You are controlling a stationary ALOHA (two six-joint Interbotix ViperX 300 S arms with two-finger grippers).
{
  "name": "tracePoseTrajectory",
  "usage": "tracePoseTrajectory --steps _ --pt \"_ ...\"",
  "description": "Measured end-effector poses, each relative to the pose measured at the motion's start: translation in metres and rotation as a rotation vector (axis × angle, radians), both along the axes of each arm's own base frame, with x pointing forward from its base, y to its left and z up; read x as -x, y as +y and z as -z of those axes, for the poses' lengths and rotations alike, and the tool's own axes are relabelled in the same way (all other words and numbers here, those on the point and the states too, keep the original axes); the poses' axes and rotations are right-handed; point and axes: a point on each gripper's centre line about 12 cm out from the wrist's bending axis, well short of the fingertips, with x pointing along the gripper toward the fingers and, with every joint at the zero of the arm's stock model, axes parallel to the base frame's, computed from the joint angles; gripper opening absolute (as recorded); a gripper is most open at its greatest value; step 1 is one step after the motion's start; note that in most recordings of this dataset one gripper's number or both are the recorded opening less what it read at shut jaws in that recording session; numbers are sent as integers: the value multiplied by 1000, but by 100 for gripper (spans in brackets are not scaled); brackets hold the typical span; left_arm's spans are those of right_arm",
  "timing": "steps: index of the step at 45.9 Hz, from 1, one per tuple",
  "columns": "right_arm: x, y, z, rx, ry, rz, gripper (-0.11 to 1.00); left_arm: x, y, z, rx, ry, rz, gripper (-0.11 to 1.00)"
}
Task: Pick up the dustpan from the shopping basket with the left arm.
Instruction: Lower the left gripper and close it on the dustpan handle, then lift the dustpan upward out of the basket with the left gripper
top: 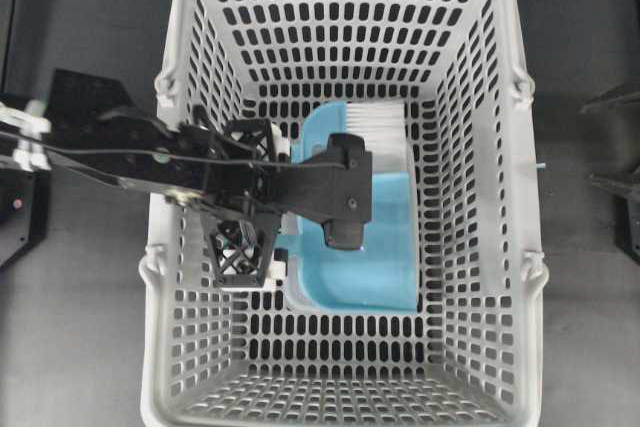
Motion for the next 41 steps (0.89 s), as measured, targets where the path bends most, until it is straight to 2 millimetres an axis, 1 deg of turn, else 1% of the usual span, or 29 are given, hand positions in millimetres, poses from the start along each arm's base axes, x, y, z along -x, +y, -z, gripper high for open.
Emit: tracePoseTrajectory --steps 4,13,21,27,30,32,34,35,37,38,41 --pt "1 0 0 -2 -3 0 80 1 -3 8 -2 24 -1 88" --pt "1 0 2 -5 3 0 80 0 -9 16 -3 38 10 87" --pt "1 0 5 -5 9 0 80 -4 -9 34 -4 62 5 87" --pt "1 0 6 -6 11 0 80 -9 -11 43 1 53 -5 83" --pt "1 0 6 -6 12 0 80 -10 -11 43 7 43 -16 75" --pt "1 0 7 -6 14 0 80 -10 -11 44 6 42 -20 67" --pt "1 0 7 -6 14 0 80 -9 -11 44 8 42 -24 54" --pt "1 0 8 -6 15 0 80 -8 -11 46 8 45 -27 43" --pt "1 0 8 -6 15 0 80 -7 -11 47 9 50 -27 31" --pt "1 0 8 -6 15 0 80 -7 -10 48 7 50 -27 27" --pt "1 0 8 -8 17 0 80 -6 -11 48 8 49 -25 28"
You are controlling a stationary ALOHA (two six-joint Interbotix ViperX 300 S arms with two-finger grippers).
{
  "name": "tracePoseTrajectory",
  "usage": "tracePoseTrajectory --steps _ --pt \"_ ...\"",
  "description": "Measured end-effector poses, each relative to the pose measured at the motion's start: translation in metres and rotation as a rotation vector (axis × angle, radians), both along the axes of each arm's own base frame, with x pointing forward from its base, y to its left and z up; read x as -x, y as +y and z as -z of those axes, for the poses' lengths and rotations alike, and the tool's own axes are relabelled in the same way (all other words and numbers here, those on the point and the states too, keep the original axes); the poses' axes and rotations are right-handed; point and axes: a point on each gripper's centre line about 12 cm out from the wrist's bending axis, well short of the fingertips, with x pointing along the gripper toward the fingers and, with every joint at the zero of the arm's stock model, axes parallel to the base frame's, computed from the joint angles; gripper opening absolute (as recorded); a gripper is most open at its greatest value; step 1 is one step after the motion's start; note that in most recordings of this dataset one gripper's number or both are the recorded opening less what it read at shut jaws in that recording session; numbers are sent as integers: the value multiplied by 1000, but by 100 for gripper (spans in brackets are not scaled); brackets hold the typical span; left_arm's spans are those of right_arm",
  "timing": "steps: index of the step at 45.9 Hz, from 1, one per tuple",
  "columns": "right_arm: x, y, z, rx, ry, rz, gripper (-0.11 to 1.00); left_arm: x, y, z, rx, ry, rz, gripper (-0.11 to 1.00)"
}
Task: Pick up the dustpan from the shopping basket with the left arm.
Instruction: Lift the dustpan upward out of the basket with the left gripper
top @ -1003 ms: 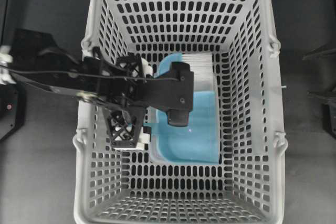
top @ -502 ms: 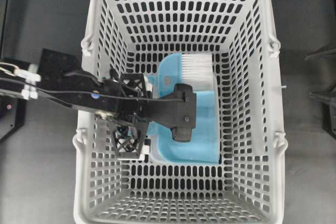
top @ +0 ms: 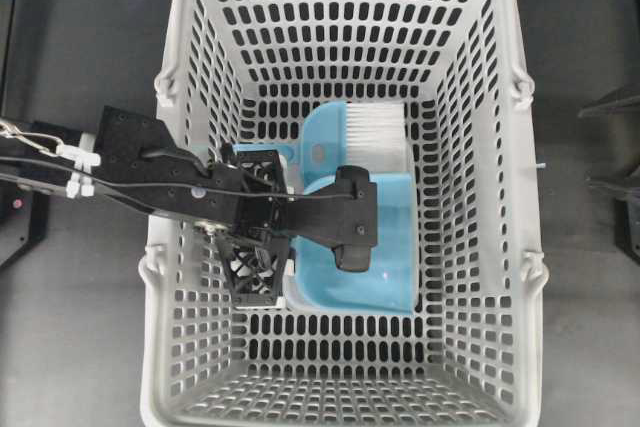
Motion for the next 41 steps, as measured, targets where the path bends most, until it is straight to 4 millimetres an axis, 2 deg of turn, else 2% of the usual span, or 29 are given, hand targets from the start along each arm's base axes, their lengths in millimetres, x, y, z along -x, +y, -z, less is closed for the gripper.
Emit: tracePoseTrajectory --steps 7,18,31,37,41 --pt "0 0 1 -3 2 0 80 -1 0 -10 10 -74 4 28" --pt "1 0 3 -5 3 0 80 2 0 -47 40 -268 3 28" --pt "7 0 -3 -5 -35 0 80 21 9 -117 59 -444 -9 28" --pt "9 0 -4 -5 -44 0 80 27 15 -151 59 -472 -24 28" --pt "9 0 -4 -6 -44 0 80 30 15 -166 55 -454 -26 28"
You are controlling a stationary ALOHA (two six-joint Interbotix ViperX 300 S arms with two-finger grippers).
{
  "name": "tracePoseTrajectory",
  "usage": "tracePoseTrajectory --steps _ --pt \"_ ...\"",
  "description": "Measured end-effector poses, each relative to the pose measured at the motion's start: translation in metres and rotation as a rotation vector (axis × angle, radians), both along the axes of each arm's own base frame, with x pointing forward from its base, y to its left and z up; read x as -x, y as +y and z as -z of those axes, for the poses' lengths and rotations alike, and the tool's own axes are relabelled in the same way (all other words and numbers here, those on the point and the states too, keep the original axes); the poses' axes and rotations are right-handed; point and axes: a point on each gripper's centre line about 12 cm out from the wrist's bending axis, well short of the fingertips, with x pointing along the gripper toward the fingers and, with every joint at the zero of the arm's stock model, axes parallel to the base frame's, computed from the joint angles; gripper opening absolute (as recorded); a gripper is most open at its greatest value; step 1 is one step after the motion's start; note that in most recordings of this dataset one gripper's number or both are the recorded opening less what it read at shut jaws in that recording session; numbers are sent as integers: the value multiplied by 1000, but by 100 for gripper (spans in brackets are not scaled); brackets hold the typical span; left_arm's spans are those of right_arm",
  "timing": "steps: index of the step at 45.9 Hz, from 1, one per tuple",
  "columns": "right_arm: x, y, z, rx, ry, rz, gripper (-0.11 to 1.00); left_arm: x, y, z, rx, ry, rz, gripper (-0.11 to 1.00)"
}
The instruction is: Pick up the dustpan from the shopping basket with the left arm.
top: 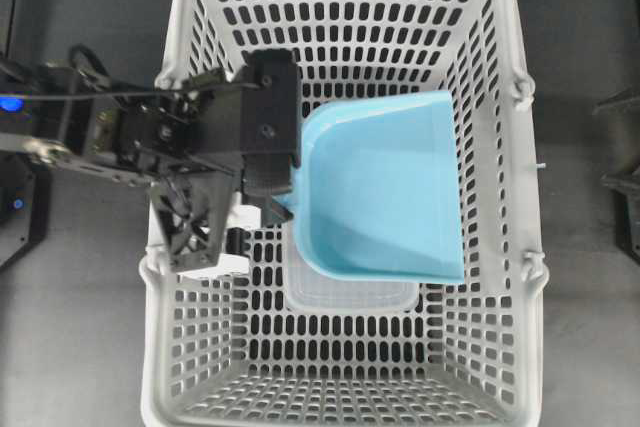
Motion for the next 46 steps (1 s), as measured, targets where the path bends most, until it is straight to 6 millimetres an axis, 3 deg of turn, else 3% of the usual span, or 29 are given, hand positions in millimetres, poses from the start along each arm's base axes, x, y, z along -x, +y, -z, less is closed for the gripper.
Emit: tracePoseTrajectory --steps 46 --pt "0 0 1 0 2 0 80 0 1 -3 -8 36 2 28"
